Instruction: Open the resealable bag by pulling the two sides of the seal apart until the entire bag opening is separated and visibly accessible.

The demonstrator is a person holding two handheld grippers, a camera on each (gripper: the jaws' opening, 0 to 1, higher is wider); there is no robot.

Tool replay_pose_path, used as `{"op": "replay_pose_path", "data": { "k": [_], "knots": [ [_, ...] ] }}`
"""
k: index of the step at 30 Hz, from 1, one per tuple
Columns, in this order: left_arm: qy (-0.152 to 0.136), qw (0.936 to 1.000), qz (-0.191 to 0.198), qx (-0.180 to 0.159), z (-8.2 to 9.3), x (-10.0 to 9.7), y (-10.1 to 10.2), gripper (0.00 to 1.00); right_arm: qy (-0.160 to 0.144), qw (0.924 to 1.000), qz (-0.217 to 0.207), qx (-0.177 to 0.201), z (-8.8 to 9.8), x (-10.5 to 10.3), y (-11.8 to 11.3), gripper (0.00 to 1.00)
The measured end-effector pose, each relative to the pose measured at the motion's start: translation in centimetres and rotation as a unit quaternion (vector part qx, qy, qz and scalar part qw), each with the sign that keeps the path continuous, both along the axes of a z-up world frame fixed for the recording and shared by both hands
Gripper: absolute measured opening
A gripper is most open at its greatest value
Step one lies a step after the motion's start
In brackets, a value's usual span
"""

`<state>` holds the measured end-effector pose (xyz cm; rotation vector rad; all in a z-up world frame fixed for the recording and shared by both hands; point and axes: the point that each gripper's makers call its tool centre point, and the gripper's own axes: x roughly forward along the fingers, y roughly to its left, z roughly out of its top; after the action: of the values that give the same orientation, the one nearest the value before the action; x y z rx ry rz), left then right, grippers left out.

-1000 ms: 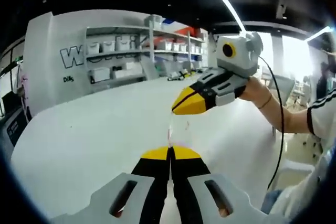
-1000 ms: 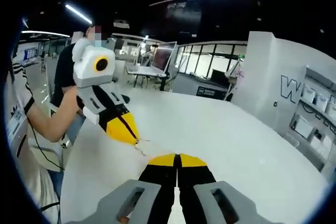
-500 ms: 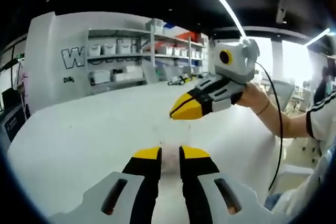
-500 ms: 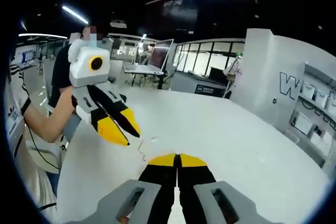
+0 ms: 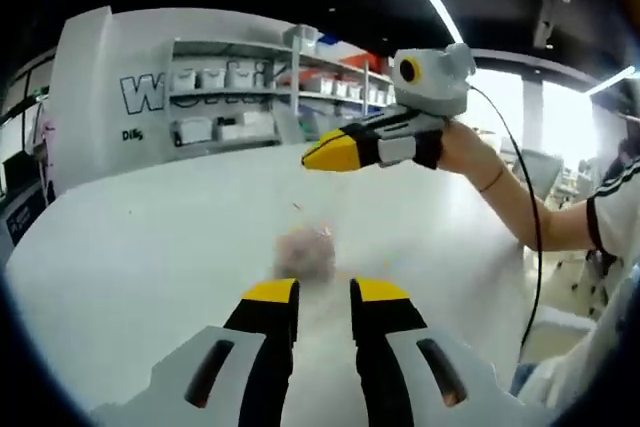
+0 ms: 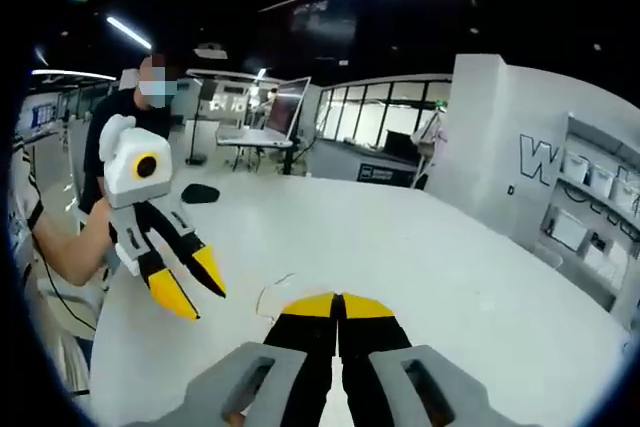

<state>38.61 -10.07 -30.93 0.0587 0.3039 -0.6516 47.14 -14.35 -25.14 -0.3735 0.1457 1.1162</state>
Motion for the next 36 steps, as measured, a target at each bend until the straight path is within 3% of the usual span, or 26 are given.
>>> {"op": "replay_pose_path", "data": {
  "k": [9,17,28,36],
  "knots": [
    [0.005,0.9998,0.006,-0.017,-0.8,0.0,-0.1,0.22,0.005,0.9997,-0.023,0.003,0.4,3.1,0.2,0.0],
    [0.006,0.9997,0.011,-0.019,-1.1,0.1,0.1,0.22,0.012,0.9994,-0.032,0.004,-0.3,4.6,0.2,0.0],
    [0.011,0.9996,0.016,-0.02,-1.7,0.1,0.2,0.22,0.022,0.999,-0.04,0.005,-0.8,5.7,-0.3,0.0],
    [0.011,0.9996,0.015,-0.02,-1.6,0.1,0.2,0.22,0.033,0.9989,-0.032,0.012,-0.8,5.2,-0.1,0.0]
  ]
}}
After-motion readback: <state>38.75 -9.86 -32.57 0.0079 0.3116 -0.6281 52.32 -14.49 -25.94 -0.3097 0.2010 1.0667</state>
